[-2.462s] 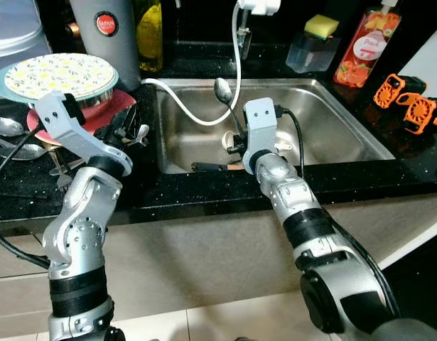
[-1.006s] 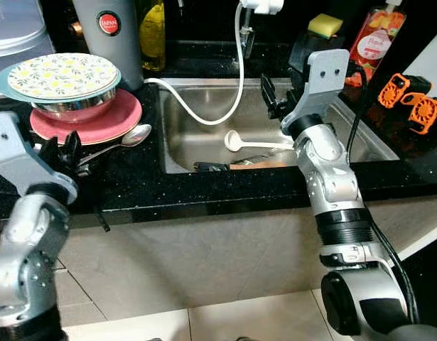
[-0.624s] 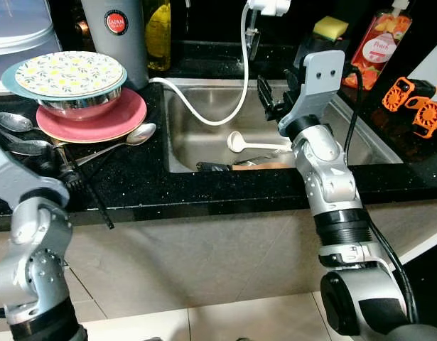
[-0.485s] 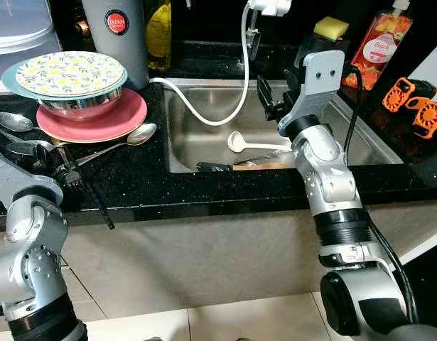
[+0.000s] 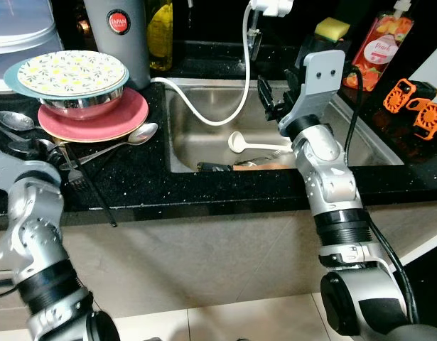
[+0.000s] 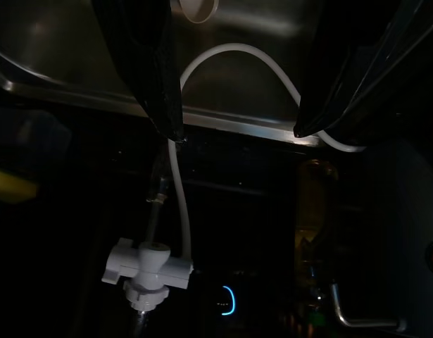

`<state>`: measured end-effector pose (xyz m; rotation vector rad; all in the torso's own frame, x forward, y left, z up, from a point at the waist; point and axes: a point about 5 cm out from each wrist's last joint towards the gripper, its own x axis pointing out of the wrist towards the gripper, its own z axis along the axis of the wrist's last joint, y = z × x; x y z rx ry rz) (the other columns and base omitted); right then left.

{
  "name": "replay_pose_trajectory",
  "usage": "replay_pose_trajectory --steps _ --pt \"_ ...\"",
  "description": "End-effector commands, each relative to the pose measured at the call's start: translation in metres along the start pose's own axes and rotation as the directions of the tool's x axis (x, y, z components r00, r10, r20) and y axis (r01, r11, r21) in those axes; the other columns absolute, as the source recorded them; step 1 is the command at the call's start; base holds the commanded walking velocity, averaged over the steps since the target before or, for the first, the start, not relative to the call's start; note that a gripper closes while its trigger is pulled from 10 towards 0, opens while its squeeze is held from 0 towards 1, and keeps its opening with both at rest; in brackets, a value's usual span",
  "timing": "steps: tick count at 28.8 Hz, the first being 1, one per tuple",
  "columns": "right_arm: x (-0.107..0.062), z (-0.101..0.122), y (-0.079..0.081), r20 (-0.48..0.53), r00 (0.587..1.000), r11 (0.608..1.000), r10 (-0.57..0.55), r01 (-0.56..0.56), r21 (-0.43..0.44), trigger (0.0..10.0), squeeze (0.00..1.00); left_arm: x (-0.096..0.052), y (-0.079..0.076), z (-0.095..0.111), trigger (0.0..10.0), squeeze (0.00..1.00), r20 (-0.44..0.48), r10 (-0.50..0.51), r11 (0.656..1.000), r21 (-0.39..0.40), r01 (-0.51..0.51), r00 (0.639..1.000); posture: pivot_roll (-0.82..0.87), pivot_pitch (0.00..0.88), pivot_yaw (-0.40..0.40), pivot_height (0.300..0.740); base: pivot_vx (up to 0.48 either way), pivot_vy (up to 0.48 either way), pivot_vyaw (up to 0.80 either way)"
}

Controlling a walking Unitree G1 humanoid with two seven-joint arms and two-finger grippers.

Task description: Kitchen organization

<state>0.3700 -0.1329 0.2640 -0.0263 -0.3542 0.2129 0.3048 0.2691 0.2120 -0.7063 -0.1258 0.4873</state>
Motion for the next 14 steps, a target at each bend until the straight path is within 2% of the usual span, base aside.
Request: replay_pose_trajectory --steps 1,3,4,5,6,7,9,10,14 --pt "-0.002 0.001 -0.003 -0.006 1.0 1.0 -0.009 0.009 -0.015 10.0 0.0 0.007 0.005 -0.011 10.0 0.0 -0.053 0.023 1.0 0.012 -0.023 0.998 0.12 0.0 -0.083 0.74 0.0 0.0 0.0" --pt "-0.003 0.001 -0.004 -0.006 1.0 1.0 -0.014 0.014 -0.019 10.0 0.0 0.009 0.004 -0.01 10.0 0.0 -0.056 0.02 1.0 0.004 -0.019 0.998 0.1 0.0 -0.069 0.74 0.0 0.0 0.0" --pt "-0.005 0.001 -0.008 -0.005 1.0 0.999 -0.025 0.025 -0.025 10.0 0.0 0.012 0.004 -0.009 9.5 0.0 -0.054 0.015 1.0 0.004 -0.014 0.998 0.1 0.0 -0.066 0.74 0.0 0.0 0.0" --pt "-0.006 0.001 -0.009 -0.005 1.0 0.999 -0.031 0.031 -0.027 10.0 0.0 0.013 0.004 -0.01 7.5 0.0 -0.053 0.015 1.0 0.0 -0.015 0.998 0.1 0.0 -0.066 0.74 0.0 0.0 0.0" --pt "-0.007 0.001 -0.01 -0.006 0.999 0.999 -0.036 0.035 -0.029 10.0 0.0 0.013 0.004 -0.01 4.7 0.0 -0.056 0.017 1.0 -0.006 -0.018 0.998 0.09 0.0 -0.059 0.74 0.0 0.0 0.0" --pt "-0.007 0.001 -0.011 -0.006 0.999 0.999 -0.039 0.039 -0.03 10.0 0.0 0.013 0.005 -0.012 4.2 0.0 -0.059 0.019 1.0 -0.019 -0.02 0.998 0.09 0.0 -0.059 0.74 0.0 0.0 0.0" --pt "-0.008 0.001 -0.012 -0.006 0.999 0.999 -0.043 0.042 -0.031 10.0 0.0 0.012 0.006 -0.015 4.4 0.0 -0.063 0.024 0.999 -0.035 -0.026 0.998 0.09 0.0 -0.059 0.74 0.0 0.0 0.0" --pt "-0.008 0.001 -0.012 -0.006 0.999 0.999 -0.043 0.043 -0.031 10.0 0.0 0.01 0.009 -0.016 10.0 0.0 -0.055 0.045 0.998 -0.051 -0.048 0.997 0.1 0.0 -0.059 0.74 0.0 0.0 0.0" --pt "-0.006 0.001 -0.012 -0.005 0.999 0.999 -0.041 0.041 -0.03 10.0 0.0 0.003 0.015 -0.014 10.0 0.0 0.005 0.133 0.989 -0.07 -0.133 0.991 0.11 0.0 -0.07 0.74 0.0 0.0 0.0"
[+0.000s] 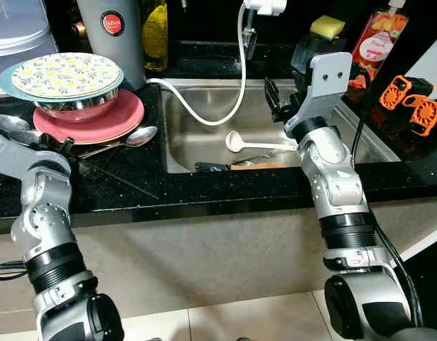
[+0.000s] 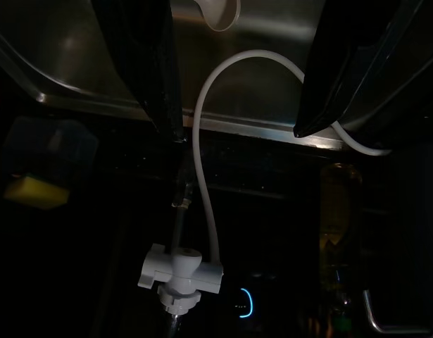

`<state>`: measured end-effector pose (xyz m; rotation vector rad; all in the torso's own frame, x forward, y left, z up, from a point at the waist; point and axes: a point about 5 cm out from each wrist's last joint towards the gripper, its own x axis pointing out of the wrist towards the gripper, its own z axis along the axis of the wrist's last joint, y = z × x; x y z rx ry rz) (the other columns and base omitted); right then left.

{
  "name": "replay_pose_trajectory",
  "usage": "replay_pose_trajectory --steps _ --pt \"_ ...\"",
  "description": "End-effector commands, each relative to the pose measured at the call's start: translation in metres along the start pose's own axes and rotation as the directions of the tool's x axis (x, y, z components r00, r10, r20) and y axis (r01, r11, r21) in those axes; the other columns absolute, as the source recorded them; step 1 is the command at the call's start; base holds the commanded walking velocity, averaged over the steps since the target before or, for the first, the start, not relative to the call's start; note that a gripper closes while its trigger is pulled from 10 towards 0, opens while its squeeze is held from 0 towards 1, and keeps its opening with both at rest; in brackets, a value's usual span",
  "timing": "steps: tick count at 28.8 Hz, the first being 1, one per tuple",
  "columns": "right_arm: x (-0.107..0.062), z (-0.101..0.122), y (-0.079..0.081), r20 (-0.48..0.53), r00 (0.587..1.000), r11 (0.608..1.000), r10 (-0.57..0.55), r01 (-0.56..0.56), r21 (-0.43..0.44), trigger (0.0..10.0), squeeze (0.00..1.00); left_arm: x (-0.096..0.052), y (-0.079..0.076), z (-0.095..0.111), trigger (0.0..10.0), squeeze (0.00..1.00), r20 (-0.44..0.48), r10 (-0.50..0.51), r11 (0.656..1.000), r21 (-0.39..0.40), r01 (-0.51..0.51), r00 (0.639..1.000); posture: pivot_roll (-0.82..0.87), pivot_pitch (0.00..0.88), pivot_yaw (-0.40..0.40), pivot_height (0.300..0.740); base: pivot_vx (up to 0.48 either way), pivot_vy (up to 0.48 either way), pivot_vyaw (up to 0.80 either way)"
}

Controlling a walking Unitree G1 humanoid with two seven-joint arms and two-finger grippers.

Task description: Kitchen organization

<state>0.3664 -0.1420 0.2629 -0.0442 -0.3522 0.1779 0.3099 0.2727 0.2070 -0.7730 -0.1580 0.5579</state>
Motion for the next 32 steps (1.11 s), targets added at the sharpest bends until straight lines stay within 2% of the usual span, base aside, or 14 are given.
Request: replay_pose_trajectory --steps 1,8,11,12,15,16,18,20,21,23,26,29,30,32 --pt "0.0 0.001 -0.003 -0.001 1.0 1.0 -0.008 0.008 -0.006 10.0 0.0 -0.004 0.011 -0.009 10.0 0.0 -0.022 0.071 0.998 0.001 -0.071 0.997 0.11 0.0 -0.07 0.74 0.0 0.0 0.0" --pt "0.001 0.001 0.0 -0.004 1.0 1.0 0.005 -0.005 -0.001 10.0 0.0 -0.016 -0.012 -0.007 10.0 0.0 0.002 -0.062 0.99 0.129 0.061 0.998 0.13 0.0 -0.081 0.74 0.0 0.0 0.0" --pt "0.001 0.001 0.001 -0.005 1.0 1.0 0.008 -0.008 -0.001 10.0 0.0 -0.036 -0.031 -0.022 10.0 0.0 -0.142 -0.199 0.919 0.315 0.235 0.97 0.12 0.0 -0.079 0.74 0.0 0.0 0.0" --pt "0.001 0.001 0.001 -0.005 1.0 1.0 0.008 -0.008 -0.001 10.0 0.0 -0.036 -0.031 -0.022 10.0 0.0 -0.142 -0.199 0.919 0.315 0.235 0.97 0.12 0.0 -0.079 0.74 0.0 0.0 0.0" --pt "0.0 -0.001 -0.001 -0.009 1.0 1.0 0.003 -0.003 -0.002 10.0 0.0 -0.053 -0.041 -0.026 10.0 0.0 -0.227 -0.287 0.807 0.466 0.362 0.931 0.13 0.0 -0.081 0.74 0.0 0.0 0.0" --pt "0.0 -0.001 -0.001 -0.009 1.0 1.0 0.003 -0.003 -0.002 10.0 0.0 -0.053 -0.041 -0.026 10.0 0.0 -0.227 -0.287 0.807 0.466 0.362 0.931 0.13 0.0 -0.081 0.74 0.0 0.0 0.0" --pt "0.0 -0.002 -0.002 -0.014 1.0 1.0 0.001 -0.001 -0.002 10.0 0.0 -0.062 -0.053 -0.023 10.0 0.0 -0.242 -0.364 0.709 0.554 0.437 0.899 0.14 0.0 -0.083 0.74 0.0 0.0 0.0" --pt "0.0 -0.003 0.0 -0.016 1.0 1.0 0.006 -0.006 -0.001 10.0 0.0 -0.072 -0.068 -0.029 10.0 0.0 -0.303 -0.442 0.574 0.628 0.526 0.844 0.14 0.0 -0.081 0.74 0.0 0.0 0.0" --pt "0.0 -0.003 0.0 -0.016 1.0 1.0 0.006 -0.006 -0.001 10.0 0.0 -0.072 -0.068 -0.029 10.0 0.0 -0.303 -0.442 0.574 0.628 0.526 0.844 0.14 0.0 -0.081 0.74 0.0 0.0 0.0" --pt "0.001 -0.002 0.001 -0.014 1.0 1.0 0.01 -0.01 -0.001 10.0 0.0 -0.081 -0.077 -0.034 10.0 0.0 -0.347 -0.482 0.485 0.659 0.575 0.805 0.14 0.0 -0.08 0.74 0.0 0.0 0.0" --pt "0.002 -0.002 0.001 -0.012 1.0 1.0 0.01 -0.01 -0.002 10.0 0.0 -0.086 -0.081 -0.034 10.0 0.0 -0.367 -0.506 0.438 0.67 0.599 0.78 0.14 0.0 -0.08 0.74 0.0 0.0 0.0" --pt "0.0 -0.002 -0.001 -0.013 1.0 1.0 0.004 -0.004 -0.007 10.0 0.0 -0.092 -0.078 -0.021 10.0 0.0 -0.44 -0.556 0.163 0.774 0.612 0.705 0.13 0.0 -0.079 0.74 0.0 0.0 0.0" --pt "-0.001 -0.003 -0.003 -0.018 1.0 1.0 -0.001 0.001 -0.011 10.0 0.0 -0.085 -0.069 -0.003 10.0 0.0 -0.46 -0.526 0.08 0.81 0.581 0.715 0.14 0.0 -0.079 0.74 0.0 0.0 0.0" --pt "-0.001 -0.004 -0.004 -0.02 1.0 1.0 -0.002 0.002 -0.011 10.0 0.0 -0.082 -0.065 0.005 10.0 0.0 -0.456 -0.516 0.071 0.82 0.567 0.725 0.14 0.0 -0.079 0.74 0.0 0.0 0.0"
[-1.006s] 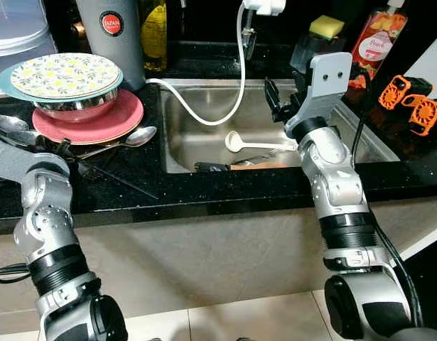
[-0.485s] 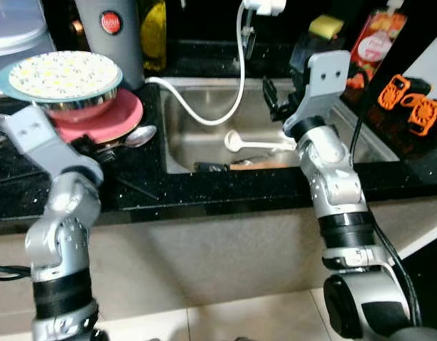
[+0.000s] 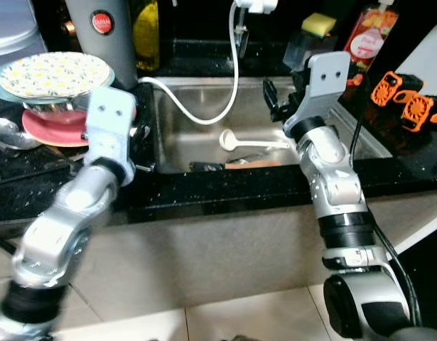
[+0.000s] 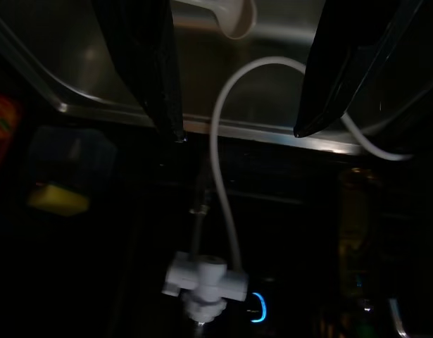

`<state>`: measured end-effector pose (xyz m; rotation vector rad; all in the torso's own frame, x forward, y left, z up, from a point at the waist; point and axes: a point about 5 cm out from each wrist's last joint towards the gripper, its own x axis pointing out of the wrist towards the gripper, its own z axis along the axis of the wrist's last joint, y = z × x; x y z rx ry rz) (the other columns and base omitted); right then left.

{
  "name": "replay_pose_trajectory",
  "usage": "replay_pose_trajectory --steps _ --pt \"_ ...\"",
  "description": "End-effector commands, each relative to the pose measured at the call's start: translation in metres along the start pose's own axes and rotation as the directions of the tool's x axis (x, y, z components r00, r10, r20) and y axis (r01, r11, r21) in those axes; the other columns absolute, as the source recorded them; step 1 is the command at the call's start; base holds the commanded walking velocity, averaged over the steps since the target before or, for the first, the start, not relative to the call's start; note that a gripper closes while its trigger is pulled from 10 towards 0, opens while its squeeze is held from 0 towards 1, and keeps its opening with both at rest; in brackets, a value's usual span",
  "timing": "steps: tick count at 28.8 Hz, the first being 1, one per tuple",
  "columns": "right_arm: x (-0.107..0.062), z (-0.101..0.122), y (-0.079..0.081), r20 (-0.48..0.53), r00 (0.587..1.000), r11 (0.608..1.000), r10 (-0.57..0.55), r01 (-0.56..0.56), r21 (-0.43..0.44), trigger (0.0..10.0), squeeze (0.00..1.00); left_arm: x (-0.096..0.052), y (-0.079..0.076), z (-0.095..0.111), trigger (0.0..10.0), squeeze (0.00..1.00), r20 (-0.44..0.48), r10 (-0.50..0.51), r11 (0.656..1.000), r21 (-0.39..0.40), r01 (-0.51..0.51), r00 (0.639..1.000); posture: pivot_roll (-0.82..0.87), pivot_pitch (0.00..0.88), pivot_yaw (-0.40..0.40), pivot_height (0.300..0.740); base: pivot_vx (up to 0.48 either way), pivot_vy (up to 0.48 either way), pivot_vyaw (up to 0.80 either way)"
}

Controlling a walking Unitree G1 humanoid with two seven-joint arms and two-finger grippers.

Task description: Kitchen organization

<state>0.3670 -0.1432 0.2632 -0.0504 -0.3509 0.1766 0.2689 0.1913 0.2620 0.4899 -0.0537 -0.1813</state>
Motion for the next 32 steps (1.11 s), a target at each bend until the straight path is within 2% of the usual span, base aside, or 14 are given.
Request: replay_pose_trajectory --steps 1,4,6,7,9,15,16,18,23,26,27,28,30,32 --pt "-0.001 -0.004 -0.002 -0.018 1.0 1.0 -0.002 0.002 -0.005 10.0 0.0 -0.006 0.01 -0.003 10.0 0.0 -0.02 -0.014 0.999 0.047 0.015 1.0 0.14 0.0 -0.079 0.74 0.0 0.0 0.0" --pt "-0.001 -0.004 -0.002 -0.018 1.0 1.0 -0.002 0.002 -0.005 10.0 0.0 -0.014 0.018 -0.004 10.0 0.0 -0.021 -0.045 0.996 0.076 0.046 0.999 0.15 0.0 -0.08 0.74 0.0 0.0 0.0" --pt "0.0 -0.005 -0.001 -0.018 1.0 1.0 0.001 -0.001 -0.003 10.0 0.0 -0.028 0.018 -0.006 10.0 0.0 -0.009 -0.154 0.985 0.082 0.155 0.988 0.15 0.0 -0.083 0.74 0.0 0.0 0.0" --pt "0.001 -0.005 0.001 -0.018 1.0 1.0 0.006 -0.006 0.001 10.0 0.0 -0.045 0.014 -0.012 10.0 0.0 -0.011 -0.28 0.958 0.063 0.28 0.96 0.16 0.0 -0.087 0.74 0.0 0.0 0.0" --pt "0.001 -0.005 0.001 -0.018 1.0 1.0 0.008 -0.008 0.002 10.0 0.0 -0.048 0.016 -0.016 10.0 0.0 -0.027 -0.29 0.955 0.061 0.291 0.957 0.16 0.0 -0.091 0.74 0.0 0.0 0.0" --pt "0.003 -0.006 0.004 -0.02 1.0 1.0 0.019 -0.019 0.006 10.0 0.0 -0.035 0.032 -0.028 10.0 0.0 -0.037 -0.109 0.994 -0.02 0.108 0.993 0.17 0.0 -0.097 0.74 0.0 0.0 0.0" --pt "0.004 -0.005 0.005 -0.018 1.0 1.0 0.024 -0.024 0.007 10.0 0.0 -0.027 0.029 -0.033 10.0 0.0 -0.035 -0.037 0.992 -0.122 0.033 0.999 0.17 0.0 -0.097 0.74 0.0 0.0 0.0" --pt "0.004 -0.004 0.005 -0.014 1.0 1.0 0.025 -0.025 0.005 10.0 0.0 -0.024 0.016 -0.036 10.0 0.0 -0.04 -0.036 0.98 -0.199 0.027 0.999 0.15 0.0 -0.093 0.74 0.0 0.0 0.0" --pt "0.003 -0.004 0.003 -0.015 1.0 1.0 0.02 -0.02 0.001 10.0 0.0 -0.025 0.006 -0.038 10.0 0.0 -0.037 -0.045 0.97 -0.242 0.035 0.998 0.15 0.0 -0.09 0.74 0.0 0.0 0.0" --pt "0.001 -0.005 0.0 -0.019 1.0 1.0 0.012 -0.012 -0.003 10.0 0.0 -0.032 -0.01 -0.043 10.0 0.0 -0.046 -0.086 0.979 -0.19 0.076 0.995 0.15 0.0 -0.081 0.74 0.0 0.0 0.0" --pt "0.0 -0.007 0.0 -0.023 1.0 1.0 0.012 -0.012 -0.003 10.0 0.0 -0.048 -0.021 -0.049 10.0 0.0 -0.059 -0.13 0.992 -0.002 0.13 0.99 0.16 0.0 -0.083 0.74 0.0 0.0 0.0" --pt "0.0 -0.007 0.0 -0.023 1.0 1.0 0.012 -0.012 -0.003 10.0 0.0 -0.048 -0.021 -0.049 10.0 0.0 -0.059 -0.13 0.992 -0.002 0.13 0.99 0.16 0.0 -0.083 0.74 0.0 0.0 0.0" --pt "0.0 -0.008 0.002 -0.025 1.0 1.0 0.019 -0.019 0.0 10.0 0.0 -0.057 -0.024 -0.056 10.0 0.0 -0.071 -0.138 0.982 0.117 0.146 0.988 0.16 0.0 -0.085 0.74 0.0 0.0 0.0" --pt "0.001 -0.008 0.004 -0.026 0.999 1.0 0.024 -0.024 0.002 10.0 0.0 -0.06 -0.025 -0.058 10.0 0.0 -0.074 -0.13 0.981 0.133 0.139 0.989 0.17 0.0 -0.087 0.74 0.0 0.0 0.0"
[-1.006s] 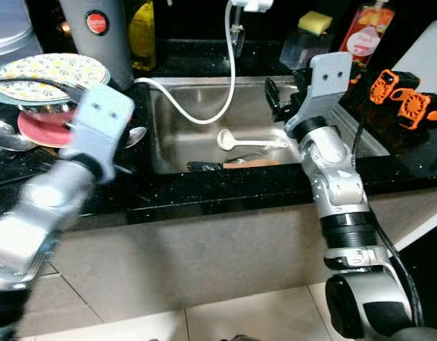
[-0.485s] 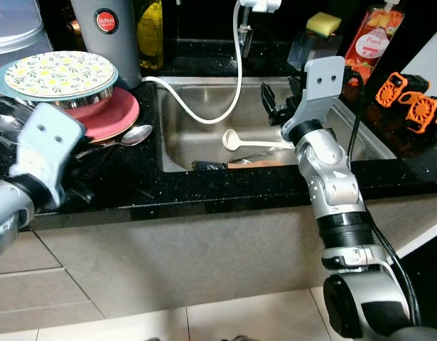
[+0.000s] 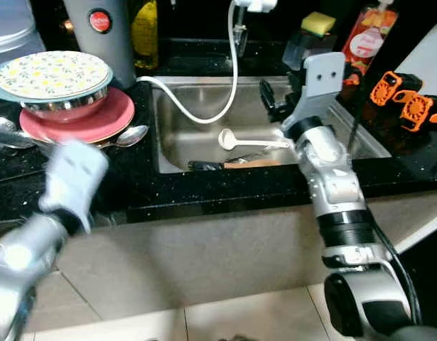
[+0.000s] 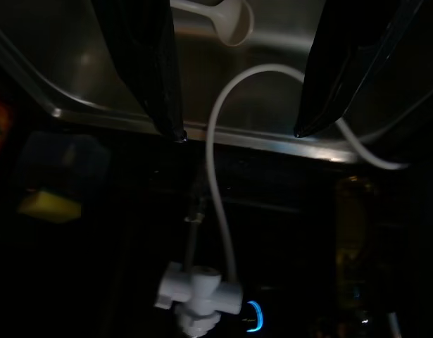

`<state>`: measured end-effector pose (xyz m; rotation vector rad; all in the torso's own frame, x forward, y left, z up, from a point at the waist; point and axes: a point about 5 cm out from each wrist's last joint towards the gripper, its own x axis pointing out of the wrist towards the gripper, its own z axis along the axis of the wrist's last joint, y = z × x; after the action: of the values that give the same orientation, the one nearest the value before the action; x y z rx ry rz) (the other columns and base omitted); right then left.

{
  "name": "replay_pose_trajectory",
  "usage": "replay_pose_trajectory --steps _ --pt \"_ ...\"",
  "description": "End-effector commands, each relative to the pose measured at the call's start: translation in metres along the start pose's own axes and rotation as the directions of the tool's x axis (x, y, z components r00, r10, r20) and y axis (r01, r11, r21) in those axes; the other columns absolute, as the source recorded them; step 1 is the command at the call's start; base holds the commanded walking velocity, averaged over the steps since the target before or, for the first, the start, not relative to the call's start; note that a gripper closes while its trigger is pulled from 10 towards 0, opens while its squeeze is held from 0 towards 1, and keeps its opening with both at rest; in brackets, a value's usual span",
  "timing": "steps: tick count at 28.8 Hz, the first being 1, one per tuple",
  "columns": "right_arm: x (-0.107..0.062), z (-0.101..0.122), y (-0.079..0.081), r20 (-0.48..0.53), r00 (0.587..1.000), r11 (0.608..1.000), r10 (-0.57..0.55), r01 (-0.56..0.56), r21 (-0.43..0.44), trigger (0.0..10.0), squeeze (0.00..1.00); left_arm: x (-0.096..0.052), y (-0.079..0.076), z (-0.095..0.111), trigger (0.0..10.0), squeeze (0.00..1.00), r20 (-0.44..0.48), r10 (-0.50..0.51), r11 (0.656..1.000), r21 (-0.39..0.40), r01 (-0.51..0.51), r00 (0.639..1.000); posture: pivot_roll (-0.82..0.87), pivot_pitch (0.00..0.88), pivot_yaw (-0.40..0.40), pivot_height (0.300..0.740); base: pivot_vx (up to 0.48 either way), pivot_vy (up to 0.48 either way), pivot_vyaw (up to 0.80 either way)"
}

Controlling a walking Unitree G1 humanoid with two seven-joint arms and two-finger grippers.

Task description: Kitchen organization

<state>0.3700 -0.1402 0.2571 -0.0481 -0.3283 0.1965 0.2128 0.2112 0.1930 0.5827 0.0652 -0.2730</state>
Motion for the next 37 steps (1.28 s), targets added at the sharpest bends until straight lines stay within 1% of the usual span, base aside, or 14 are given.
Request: replay_pose_trajectory --steps 1,3,6,8,12,16,17,21,26,28,30,32,34,37 --pt "0.001 -0.002 0.002 -0.004 1.0 1.0 0.01 -0.01 -0.003 10.0 0.0 -0.003 -0.001 0.004 10.0 0.0 0.03 0.015 0.999 0.046 -0.016 0.999 0.18 0.0 -0.092 0.74 0.0 0.0 0.0" --pt "0.001 -0.002 0.004 -0.005 1.0 1.0 0.015 -0.015 -0.001 10.0 0.0 -0.003 -0.003 0.001 10.0 0.0 0.025 0.047 0.999 0.023 -0.048 0.999 0.18 0.0 -0.092 0.74 0.0 0.0 0.0" --pt "0.004 -0.003 0.009 -0.006 0.999 0.999 0.035 -0.035 0.006 10.0 0.0 -0.002 -0.007 -0.009 10.0 0.0 0.0 0.178 0.984 -0.029 -0.178 0.984 0.19 0.0 -0.108 0.74 0.0 0.0 0.0" --pt "0.005 -0.003 0.01 -0.007 0.999 0.999 0.041 -0.041 0.008 10.0 0.0 0.001 -0.008 -0.012 10.0 0.0 -0.003 0.212 0.977 -0.01 -0.212 0.977 0.19 0.0 -0.111 0.74 0.0 0.0 0.0" --pt "0.005 -0.003 0.011 -0.008 0.999 0.999 0.046 -0.046 0.008 10.0 0.0 0.006 -0.009 -0.015 10.0 0.0 0.011 0.223 0.975 0.023 -0.223 0.975 0.19 0.0 -0.111 0.74 0.0 0.0 0.0" --pt "0.004 -0.003 0.01 -0.006 0.999 0.999 0.044 -0.044 0.006 10.0 0.0 0.015 0.0 -0.016 10.0 0.0 -0.002 0.264 0.951 -0.168 -0.261 0.965 0.18 0.0 -0.109 0.74 0.0 0.0 0.0" --pt "0.004 -0.002 0.01 -0.005 0.999 0.999 0.043 -0.043 0.005 10.0 0.0 0.016 0.001 -0.016 10.0 0.0 -0.002 0.27 0.944 -0.197 -0.265 0.963 0.18 0.0 -0.109 0.74 0.0 0.0 0.0" --pt "0.003 -0.002 0.006 -0.004 0.999 1.0 0.031 -0.031 -0.001 10.0 0.0 0.02 0.004 -0.013 10.0 0.0 0.002 0.283 0.931 -0.243 -0.274 0.959 0.17 0.0 -0.102 0.74 0.0 0.0 0.0" --pt "0.001 -0.003 0.002 -0.005 1.0 1.0 0.016 -0.016 -0.004 10.0 0.0 0.02 0.004 -0.015 10.0 0.0 0.0 0.292 0.929 -0.238 -0.284 0.956 0.16 0.0 -0.095 0.74 0.0 0.0 0.0" --pt "0.001 -0.003 0.002 -0.005 1.0 1.0 0.015 -0.015 -0.004 10.0 0.0 0.018 0.004 -0.013 10.0 0.0 0.006 0.298 0.913 -0.295 -0.283 0.955 0.16 0.0 -0.091 0.74 0.0 0.0 0.0" --pt "0.001 -0.003 0.002 -0.004 1.0 1.0 0.015 -0.015 -0.004 10.0 0.0 0.018 0.004 -0.011 10.0 0.0 0.014 0.298 0.907 -0.316 -0.278 0.954 0.16 0.0 -0.091 0.74 0.0 0.0 0.0" --pt "0.0 -0.003 0.002 -0.004 1.0 1.0 0.016 -0.016 -0.003 10.0 0.0 0.015 0.003 -0.007 10.0 0.0 0.033 0.284 0.932 -0.244 -0.268 0.958 0.17 0.0 -0.092 0.74 0.0 0.0 0.0" --pt "0.001 -0.004 0.004 -0.005 1.0 1.0 0.019 -0.019 0.0 10.0 0.0 0.011 0.005 -0.009 10.0 0.0 -0.003 0.305 0.919 -0.263 -0.295 0.952 0.18 0.0 -0.097 0.74 0.0 0.0 0.0" --pt "0.002 -0.004 0.005 -0.004 1.0 1.0 0.022 -0.022 0.003 10.0 0.0 0.009 0.009 -0.011 10.0 0.0 -0.027 0.332 0.914 -0.236 -0.329 0.943 0.18 0.0 -0.097 0.74 0.0 0.0 0.0"
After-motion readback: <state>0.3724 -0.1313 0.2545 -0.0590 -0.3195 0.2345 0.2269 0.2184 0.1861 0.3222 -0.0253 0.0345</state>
